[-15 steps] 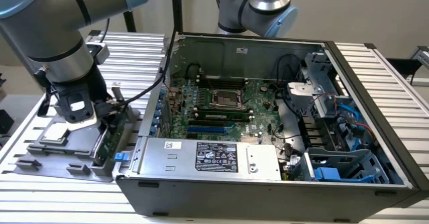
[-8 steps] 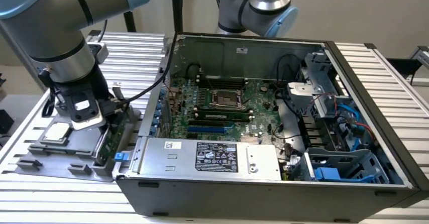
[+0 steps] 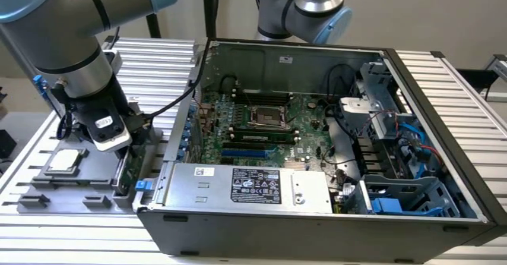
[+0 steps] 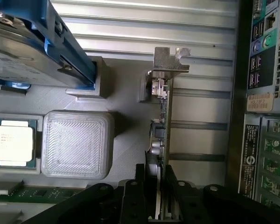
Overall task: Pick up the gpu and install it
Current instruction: 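Pick up the gpu and move the gpu toward the slot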
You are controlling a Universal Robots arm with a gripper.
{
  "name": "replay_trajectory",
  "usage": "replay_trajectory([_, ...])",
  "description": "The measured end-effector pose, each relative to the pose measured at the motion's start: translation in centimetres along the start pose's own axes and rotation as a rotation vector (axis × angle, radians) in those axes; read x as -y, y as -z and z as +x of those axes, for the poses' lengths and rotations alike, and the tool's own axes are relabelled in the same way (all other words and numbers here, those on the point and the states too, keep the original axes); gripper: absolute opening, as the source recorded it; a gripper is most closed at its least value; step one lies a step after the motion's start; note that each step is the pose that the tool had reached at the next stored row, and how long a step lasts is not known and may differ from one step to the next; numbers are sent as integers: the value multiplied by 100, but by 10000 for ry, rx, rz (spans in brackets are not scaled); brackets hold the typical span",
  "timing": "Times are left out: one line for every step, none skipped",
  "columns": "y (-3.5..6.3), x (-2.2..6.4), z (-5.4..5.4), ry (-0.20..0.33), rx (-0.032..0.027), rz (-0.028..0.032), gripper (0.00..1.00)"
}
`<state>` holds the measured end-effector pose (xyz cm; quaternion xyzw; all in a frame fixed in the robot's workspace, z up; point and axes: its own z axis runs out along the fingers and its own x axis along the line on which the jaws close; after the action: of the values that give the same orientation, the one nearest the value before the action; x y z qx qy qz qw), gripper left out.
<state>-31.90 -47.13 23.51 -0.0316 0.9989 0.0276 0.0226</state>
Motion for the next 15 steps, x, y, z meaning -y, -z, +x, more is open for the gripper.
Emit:
replay_trajectory([0,0,0,5,-1,0,27])
replay_trajectory([0,0,0,5,-1,-1,27])
replay_trajectory([0,0,0,6,-1,-1,27])
replay_trajectory([0,0,0,7,-1,-1,27])
replay_trajectory([0,0,0,6,-1,-1,27])
replay_trajectory([0,0,0,6,-1,-1,27])
replay_trajectory([0,0,0,6,-1,-1,27])
replay_trajectory([2,0,0,6,1,-2,27])
replay_trajectory([6,0,-1,7,2,-2,27])
replay_trajectory([11,0,-1,6,1,-2,27])
replay_trajectory([13,-1,-1,6,1,-2,27])
replay_trajectory([15,-1,-1,6,0,-1,27])
replay_trajectory([16,-1,-1,6,0,-2,27])
replay_trajectory([19,-1,-1,6,0,-2,27])
replay_trajectory([26,-1,-1,6,-4,0,27])
